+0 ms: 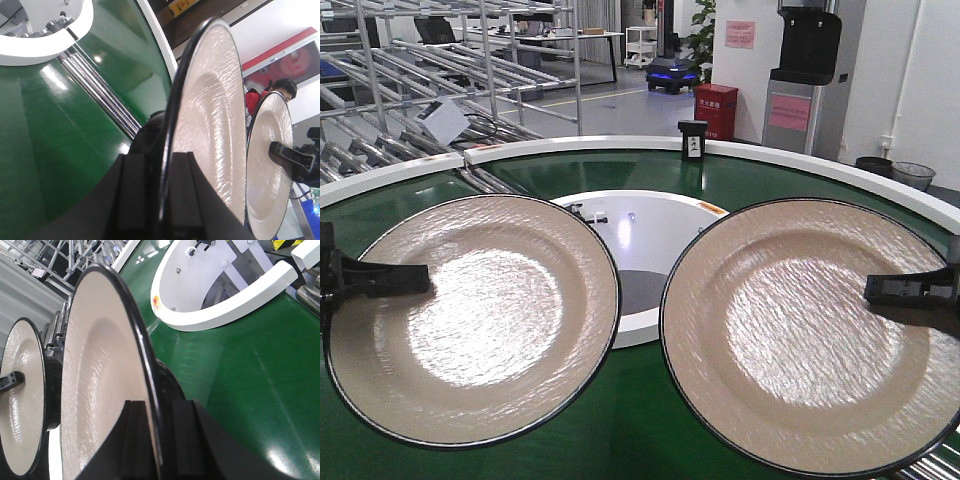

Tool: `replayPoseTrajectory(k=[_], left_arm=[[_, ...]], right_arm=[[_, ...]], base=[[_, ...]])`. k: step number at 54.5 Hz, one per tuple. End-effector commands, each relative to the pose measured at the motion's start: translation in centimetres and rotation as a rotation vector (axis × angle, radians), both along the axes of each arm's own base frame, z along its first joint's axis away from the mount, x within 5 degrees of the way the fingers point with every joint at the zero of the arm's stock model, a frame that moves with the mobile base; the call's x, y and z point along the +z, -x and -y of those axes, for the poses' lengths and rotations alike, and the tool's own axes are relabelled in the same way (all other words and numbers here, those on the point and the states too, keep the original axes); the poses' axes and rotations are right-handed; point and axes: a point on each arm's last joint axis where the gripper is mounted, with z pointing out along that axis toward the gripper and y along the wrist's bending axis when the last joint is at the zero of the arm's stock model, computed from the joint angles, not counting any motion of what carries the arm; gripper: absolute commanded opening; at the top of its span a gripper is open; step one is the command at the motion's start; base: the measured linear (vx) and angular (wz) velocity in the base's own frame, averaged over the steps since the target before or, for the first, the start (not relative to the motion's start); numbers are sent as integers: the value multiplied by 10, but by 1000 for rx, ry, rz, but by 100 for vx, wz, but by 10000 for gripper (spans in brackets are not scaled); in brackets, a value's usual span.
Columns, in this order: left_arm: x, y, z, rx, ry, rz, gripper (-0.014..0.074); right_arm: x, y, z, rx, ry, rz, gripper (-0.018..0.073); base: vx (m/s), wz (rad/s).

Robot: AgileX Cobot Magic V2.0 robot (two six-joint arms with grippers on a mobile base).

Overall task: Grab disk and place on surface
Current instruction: 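Hold both plates raised while the base drives to the steel table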

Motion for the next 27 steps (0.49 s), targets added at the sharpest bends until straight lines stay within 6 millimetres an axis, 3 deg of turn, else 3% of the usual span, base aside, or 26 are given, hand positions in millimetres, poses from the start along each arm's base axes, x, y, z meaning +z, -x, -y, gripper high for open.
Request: replayPoseTrajectory(k=[1,15,27], left_arm=[[36,12,8,-36,138,105,-7],[36,12,8,-34,138,105,-7],[36,12,8,-35,138,105,-7]], right_arm=[[28,5,-3,-25,-111,100,-9],[28,5,-3,-25,-110,100,-9],[28,5,-2,-29,-109,100,-9]], base=[[0,0],[-1,-4],[-7,-28]])
